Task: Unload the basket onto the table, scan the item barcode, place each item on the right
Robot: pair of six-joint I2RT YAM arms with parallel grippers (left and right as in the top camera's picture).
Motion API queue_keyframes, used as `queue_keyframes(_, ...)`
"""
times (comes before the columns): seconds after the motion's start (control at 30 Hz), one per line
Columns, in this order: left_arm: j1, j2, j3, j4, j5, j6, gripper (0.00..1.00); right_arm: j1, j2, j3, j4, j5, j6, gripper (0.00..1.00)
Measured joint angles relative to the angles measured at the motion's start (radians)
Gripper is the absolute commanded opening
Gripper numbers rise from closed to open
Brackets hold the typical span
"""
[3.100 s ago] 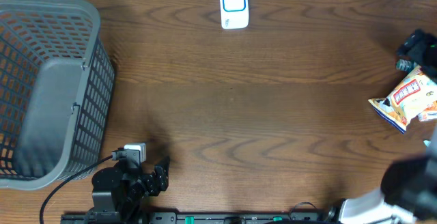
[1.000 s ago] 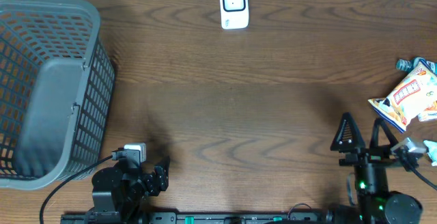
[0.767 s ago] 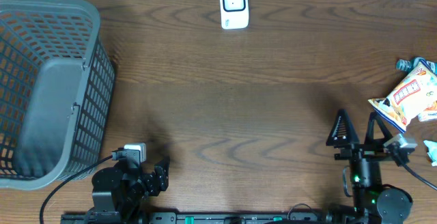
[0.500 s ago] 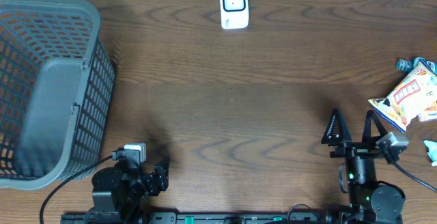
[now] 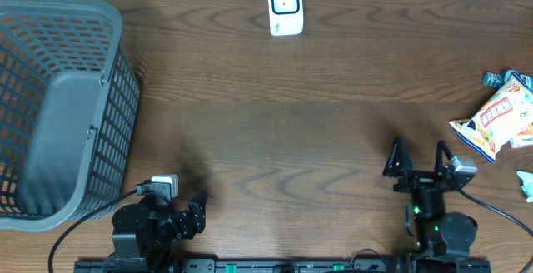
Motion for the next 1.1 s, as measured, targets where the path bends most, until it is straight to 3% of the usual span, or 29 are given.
queue_keyframes(0.43,0.000,0.000,0.000,0.000,0.000,0.000,0.80,0.007,0.001,0.000,-0.057,0.014,-0.142,0.99)
queue_keyframes(1.1,0.000,0.000,0.000,0.000,0.000,0.000,0.80,0.007,0.001,0.000,-0.057,0.014,-0.164,0.99)
